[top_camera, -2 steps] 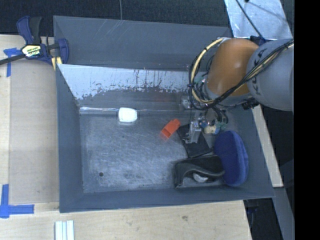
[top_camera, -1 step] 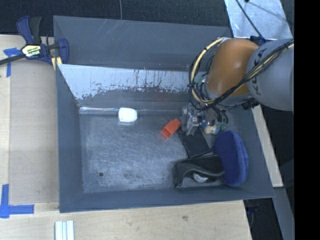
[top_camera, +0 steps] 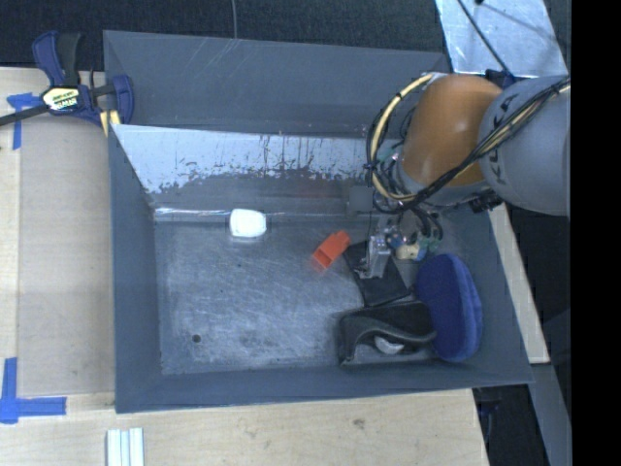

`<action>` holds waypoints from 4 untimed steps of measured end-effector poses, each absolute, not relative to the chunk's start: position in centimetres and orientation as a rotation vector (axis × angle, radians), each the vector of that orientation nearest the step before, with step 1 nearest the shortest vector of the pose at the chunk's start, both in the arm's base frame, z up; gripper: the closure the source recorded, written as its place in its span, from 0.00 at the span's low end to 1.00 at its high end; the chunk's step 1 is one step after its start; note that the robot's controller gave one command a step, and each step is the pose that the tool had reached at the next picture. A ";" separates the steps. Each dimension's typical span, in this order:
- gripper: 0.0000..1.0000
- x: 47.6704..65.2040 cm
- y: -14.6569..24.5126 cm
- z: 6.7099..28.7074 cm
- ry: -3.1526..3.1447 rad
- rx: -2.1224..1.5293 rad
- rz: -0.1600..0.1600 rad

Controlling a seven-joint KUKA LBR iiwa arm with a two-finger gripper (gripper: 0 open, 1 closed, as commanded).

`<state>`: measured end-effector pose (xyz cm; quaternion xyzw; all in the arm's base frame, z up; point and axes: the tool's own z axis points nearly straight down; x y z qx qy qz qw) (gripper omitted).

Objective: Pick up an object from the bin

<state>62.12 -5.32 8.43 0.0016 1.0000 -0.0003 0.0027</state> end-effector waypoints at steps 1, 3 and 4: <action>1.00 62.1 -5.3 8.4 3.136 0.005 -0.001; 1.00 59.2 -12.8 14.5 3.129 -0.323 0.002; 0.00 59.4 -12.8 15.0 3.121 -0.323 -0.001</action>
Offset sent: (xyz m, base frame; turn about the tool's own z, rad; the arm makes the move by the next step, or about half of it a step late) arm 0.0000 0.0000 0.0000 0.0000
